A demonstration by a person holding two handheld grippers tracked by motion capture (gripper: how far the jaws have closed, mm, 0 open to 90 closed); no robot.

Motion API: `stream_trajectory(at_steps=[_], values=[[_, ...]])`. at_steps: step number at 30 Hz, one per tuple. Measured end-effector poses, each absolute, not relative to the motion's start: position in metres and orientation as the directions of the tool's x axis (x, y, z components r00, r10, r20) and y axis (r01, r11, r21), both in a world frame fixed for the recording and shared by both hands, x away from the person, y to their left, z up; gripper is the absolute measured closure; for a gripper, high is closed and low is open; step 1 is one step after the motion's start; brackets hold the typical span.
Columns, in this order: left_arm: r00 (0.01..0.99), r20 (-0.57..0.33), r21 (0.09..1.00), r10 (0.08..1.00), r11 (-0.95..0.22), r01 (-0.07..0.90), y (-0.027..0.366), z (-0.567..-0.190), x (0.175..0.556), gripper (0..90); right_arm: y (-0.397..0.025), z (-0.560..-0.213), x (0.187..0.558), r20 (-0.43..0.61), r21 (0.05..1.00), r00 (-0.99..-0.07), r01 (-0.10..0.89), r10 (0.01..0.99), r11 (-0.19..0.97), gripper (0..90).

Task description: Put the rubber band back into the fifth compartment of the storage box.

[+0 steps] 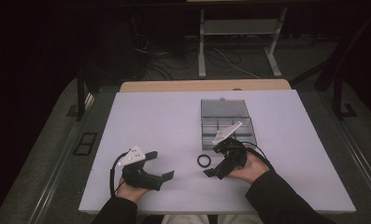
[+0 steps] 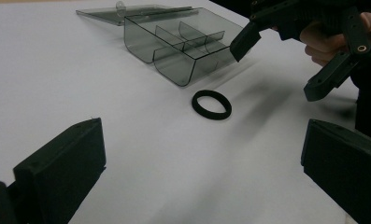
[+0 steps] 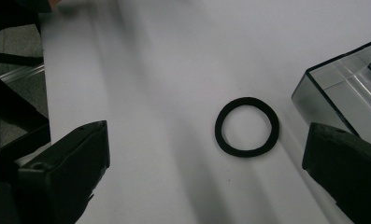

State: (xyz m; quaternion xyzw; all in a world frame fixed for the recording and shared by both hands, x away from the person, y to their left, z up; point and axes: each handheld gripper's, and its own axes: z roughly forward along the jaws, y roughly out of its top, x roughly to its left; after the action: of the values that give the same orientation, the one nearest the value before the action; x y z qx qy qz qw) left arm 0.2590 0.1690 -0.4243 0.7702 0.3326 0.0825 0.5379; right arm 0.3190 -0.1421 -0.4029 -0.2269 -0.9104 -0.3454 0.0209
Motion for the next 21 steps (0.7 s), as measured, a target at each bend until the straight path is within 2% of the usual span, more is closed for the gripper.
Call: stream_trajectory(at_steps=[17, 19, 21], values=[[0.766, -0.233, 0.882, 0.599, -0.201, 0.426, 0.169, -0.424, 0.259, 0.0, -0.125, -0.421, 0.327, 0.219, 0.578, -0.904, 0.424, 0.368, 0.698, 1.0], [0.767, -0.234, 0.882, 0.597, -0.201, 0.426, 0.169, -0.424, 0.259, 0.0, -0.124, -0.423, 0.328, 0.221, 0.582, -0.911, 0.409, 0.347, 0.703, 10.0], [0.767, -0.234, 0.882, 0.597, -0.202, 0.425, 0.169, -0.425, 0.259, 0.0, -0.124, -0.423, 0.329, 0.226, 0.586, -0.914, 0.404, 0.337, 0.702, 13.7]])
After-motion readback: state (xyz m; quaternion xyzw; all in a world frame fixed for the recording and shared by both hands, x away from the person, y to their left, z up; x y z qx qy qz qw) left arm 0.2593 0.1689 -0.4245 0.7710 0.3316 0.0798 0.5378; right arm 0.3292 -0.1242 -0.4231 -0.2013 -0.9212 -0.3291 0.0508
